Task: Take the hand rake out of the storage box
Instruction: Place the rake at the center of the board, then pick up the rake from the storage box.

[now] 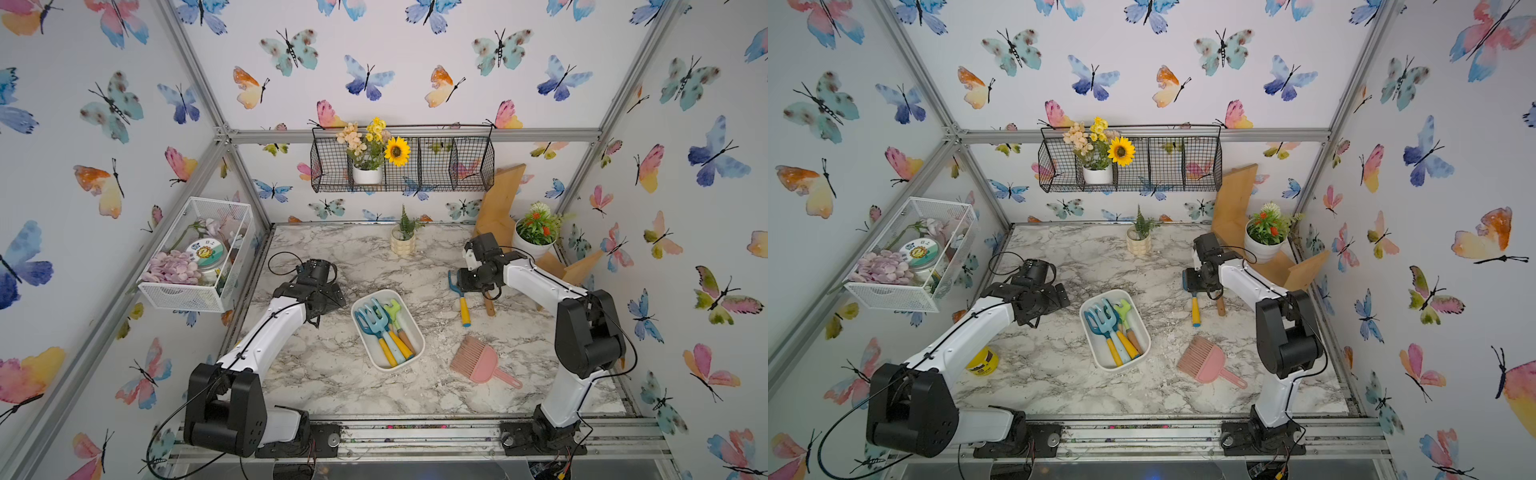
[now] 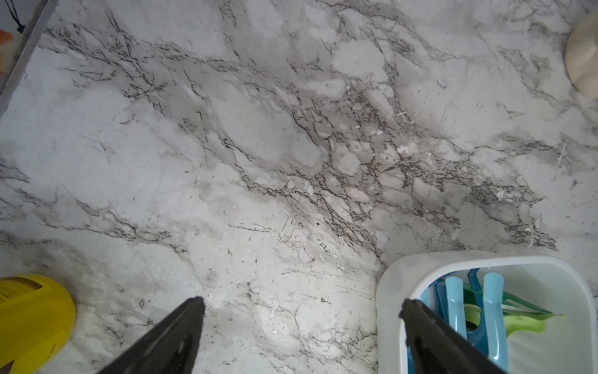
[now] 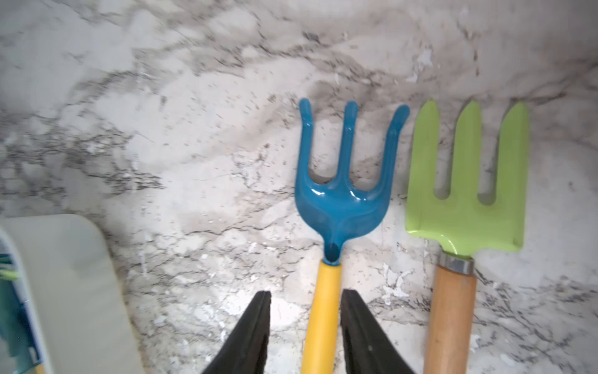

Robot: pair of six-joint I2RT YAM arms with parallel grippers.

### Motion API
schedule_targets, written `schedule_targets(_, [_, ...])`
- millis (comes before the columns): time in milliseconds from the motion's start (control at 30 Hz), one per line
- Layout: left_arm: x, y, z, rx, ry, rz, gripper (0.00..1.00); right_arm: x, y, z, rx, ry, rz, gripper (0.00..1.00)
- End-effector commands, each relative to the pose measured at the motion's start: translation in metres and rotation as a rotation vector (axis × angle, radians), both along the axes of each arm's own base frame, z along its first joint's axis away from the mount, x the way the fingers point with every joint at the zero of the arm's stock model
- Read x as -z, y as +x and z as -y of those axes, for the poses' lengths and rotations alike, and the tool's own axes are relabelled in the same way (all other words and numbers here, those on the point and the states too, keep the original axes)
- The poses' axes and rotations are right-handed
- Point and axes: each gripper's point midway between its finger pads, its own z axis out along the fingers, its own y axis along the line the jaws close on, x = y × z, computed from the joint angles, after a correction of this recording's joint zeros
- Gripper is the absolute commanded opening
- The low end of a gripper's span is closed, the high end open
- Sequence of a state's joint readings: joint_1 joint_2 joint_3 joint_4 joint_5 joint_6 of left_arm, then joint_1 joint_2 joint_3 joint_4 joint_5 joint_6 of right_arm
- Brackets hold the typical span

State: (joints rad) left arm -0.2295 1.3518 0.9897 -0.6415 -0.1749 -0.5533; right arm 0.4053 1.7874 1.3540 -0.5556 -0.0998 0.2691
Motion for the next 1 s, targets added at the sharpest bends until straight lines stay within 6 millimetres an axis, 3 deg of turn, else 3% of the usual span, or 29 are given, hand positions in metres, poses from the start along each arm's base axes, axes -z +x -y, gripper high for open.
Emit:
schedule_targets(0, [-0.009,0.003,-0.001,-0.002,0.016,0.014,1.0,-0.025,-0.024,-0.041,-0.101,0.007,0.051,0.43])
schedule_targets(233, [-0.01,0.007,0.0,-0.008,0.006,0.016,1.0,-0.04,-0.099,-0.148,-0.295,0.053,0.126,0.43])
schedule_targets(433, [-0.012,0.006,0.0,-0.013,0.003,0.018,1.0,-0.027,-0.145,-0.202,-0.4,0.058,0.114,0.44])
schedule_targets(667, [-0.013,0.003,-0.002,-0.019,0.002,0.023,1.0,0.006,-0.166,-0.218,-0.438,0.003,0.058,0.44])
schedule_targets(967, [-0.014,0.003,-0.003,-0.024,0.003,0.028,1.0,0.032,-0.174,-0.214,-0.422,-0.052,0.022,0.43])
